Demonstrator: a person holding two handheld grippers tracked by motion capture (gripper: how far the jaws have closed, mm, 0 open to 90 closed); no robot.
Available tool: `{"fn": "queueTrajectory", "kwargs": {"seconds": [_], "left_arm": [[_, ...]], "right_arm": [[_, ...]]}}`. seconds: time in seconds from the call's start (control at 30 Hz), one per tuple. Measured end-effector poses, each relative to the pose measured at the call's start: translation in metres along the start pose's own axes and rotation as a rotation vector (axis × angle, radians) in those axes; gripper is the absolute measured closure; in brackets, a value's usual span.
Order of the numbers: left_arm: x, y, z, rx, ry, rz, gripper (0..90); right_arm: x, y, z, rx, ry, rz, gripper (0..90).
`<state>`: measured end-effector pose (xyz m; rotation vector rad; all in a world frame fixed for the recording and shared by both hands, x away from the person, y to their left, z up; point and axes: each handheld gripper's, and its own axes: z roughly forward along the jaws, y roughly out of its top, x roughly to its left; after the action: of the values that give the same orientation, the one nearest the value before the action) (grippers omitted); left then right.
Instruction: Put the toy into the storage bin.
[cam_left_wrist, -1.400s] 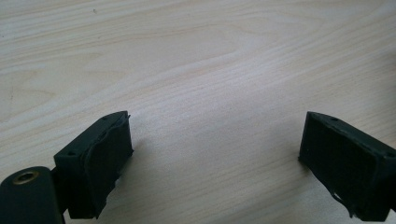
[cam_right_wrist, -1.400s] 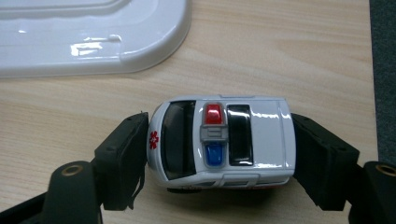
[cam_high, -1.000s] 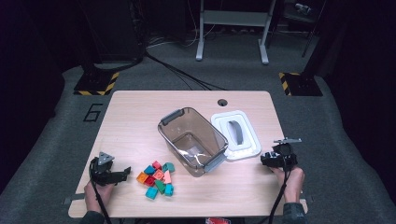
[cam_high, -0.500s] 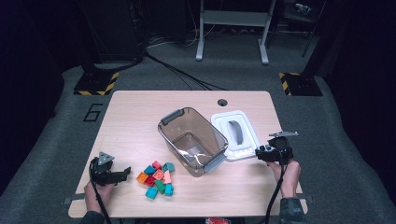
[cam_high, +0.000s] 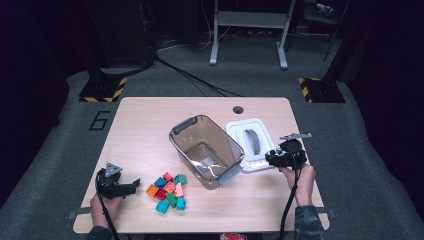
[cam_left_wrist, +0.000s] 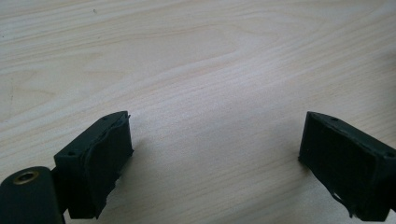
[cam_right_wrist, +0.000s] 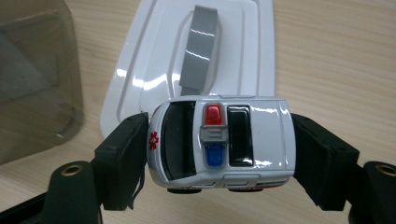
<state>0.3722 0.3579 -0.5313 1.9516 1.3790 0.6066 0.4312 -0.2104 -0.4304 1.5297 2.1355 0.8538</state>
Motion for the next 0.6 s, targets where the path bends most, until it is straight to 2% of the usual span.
{"fn": "queueTrajectory", "kwargs": {"seconds": [0.6], "left_arm": [[0.0,0.0,0.0,0.0,0.0,0.0,9.1]], "right_arm": [[0.026,0.034,-0.001,-0.022,0.055,-0.068,25.0]]}}
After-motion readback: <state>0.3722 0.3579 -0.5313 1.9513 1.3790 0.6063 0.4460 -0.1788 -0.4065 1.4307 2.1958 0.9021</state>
